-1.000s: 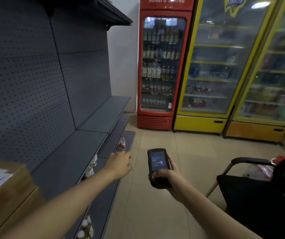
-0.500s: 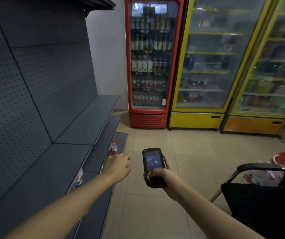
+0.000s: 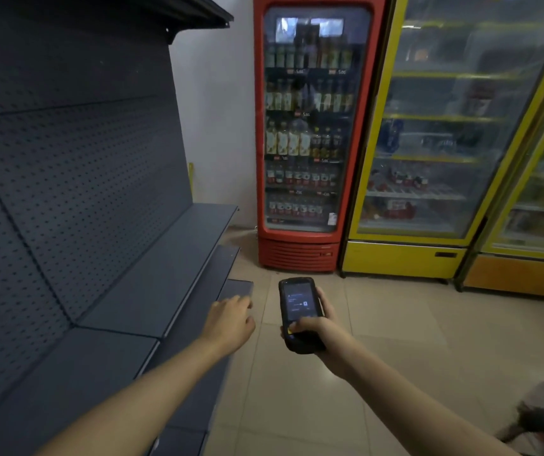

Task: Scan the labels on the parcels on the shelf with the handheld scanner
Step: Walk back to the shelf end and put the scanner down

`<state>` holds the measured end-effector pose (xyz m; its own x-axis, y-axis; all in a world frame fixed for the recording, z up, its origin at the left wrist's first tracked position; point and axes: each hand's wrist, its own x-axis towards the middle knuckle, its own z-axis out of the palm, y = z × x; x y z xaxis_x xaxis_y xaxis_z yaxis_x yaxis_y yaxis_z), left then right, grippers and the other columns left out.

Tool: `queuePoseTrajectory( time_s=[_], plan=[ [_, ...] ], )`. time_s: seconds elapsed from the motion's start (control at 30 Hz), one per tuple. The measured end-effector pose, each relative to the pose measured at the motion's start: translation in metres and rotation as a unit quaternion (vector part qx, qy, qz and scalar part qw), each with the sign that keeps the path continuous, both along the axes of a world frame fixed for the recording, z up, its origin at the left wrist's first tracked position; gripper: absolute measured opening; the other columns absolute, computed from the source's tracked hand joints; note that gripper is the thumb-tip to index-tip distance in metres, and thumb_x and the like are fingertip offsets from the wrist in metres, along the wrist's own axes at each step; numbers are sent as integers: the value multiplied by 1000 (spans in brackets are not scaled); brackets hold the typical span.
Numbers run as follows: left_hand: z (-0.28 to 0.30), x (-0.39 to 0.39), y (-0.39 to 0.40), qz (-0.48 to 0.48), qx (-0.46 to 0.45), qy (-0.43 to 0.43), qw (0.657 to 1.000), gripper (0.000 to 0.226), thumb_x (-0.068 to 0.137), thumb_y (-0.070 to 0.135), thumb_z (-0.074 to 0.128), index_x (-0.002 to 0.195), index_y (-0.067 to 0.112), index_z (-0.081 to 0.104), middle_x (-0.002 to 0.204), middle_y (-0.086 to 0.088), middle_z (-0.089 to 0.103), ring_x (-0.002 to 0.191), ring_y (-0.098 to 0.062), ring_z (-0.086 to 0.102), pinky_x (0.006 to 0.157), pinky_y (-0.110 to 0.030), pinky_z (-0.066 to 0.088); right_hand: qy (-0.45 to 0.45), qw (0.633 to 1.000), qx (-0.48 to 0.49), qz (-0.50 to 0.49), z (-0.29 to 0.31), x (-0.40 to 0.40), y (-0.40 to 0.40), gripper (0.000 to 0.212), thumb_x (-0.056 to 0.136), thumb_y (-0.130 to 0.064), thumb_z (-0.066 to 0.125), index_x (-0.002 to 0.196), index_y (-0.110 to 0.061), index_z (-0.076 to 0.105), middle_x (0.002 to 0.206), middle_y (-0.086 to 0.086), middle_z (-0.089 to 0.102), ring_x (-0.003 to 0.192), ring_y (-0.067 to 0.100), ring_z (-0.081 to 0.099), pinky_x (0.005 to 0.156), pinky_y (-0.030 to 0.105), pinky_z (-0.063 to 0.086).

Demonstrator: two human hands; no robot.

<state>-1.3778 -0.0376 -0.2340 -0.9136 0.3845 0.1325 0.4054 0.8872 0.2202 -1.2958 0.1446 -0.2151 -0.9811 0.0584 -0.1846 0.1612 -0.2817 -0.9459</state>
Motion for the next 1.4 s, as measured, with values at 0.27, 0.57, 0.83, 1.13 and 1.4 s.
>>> queuePoseTrajectory(
  time_s=[0.27, 0.57, 0.83, 1.13, 1.4],
  plan=[
    [-15, -117, 8, -5, -13, -13, 1000, 30, 94, 27, 45, 120, 16, 54, 122, -1, 59, 102, -20, 59, 94, -33, 41, -17, 1000, -7, 8, -14, -122, -3, 70, 54, 5, 65, 110, -36, 56, 100, 11, 67, 96, 35, 62, 80, 46, 52],
    [-6, -282, 2, -13, -14, 1, 1000, 28, 94, 28, 44, 117, 15, 55, 120, -3, 60, 109, -22, 57, 92, -35, 41, -15, 1000, -8, -1, -12, -269, -7, 70, 55, 7, 65, 111, -34, 58, 105, 17, 69, 97, 39, 63, 84, 48, 51],
    [-16, -374, 25, -20, -32, -11, 999, 32, 93, 27, 44, 122, 17, 53, 123, -2, 59, 112, -22, 56, 95, -34, 40, -24, 999, -22, -7, -20, -363, 12, 84, 55, 7, 67, 127, -34, 52, 119, 23, 65, 100, 40, 63, 90, 51, 52],
    [-14, -495, 83, -4, -34, -3, 999, 28, 91, 25, 45, 115, 14, 55, 118, -5, 61, 108, -24, 57, 91, -33, 42, -24, 999, -20, 12, -28, -487, 73, 86, 64, 11, 67, 134, -32, 43, 118, 14, 63, 115, 42, 59, 93, 48, 52],
    [-15, -596, 149, 46, 2, -14, 999, 29, 91, 26, 46, 116, 15, 56, 118, -3, 61, 107, -22, 58, 89, -35, 45, -41, 998, 2, 54, -39, -604, 138, 95, 57, 6, 70, 141, -28, 42, 122, 17, 65, 114, 41, 61, 96, 55, 51]
  ],
)
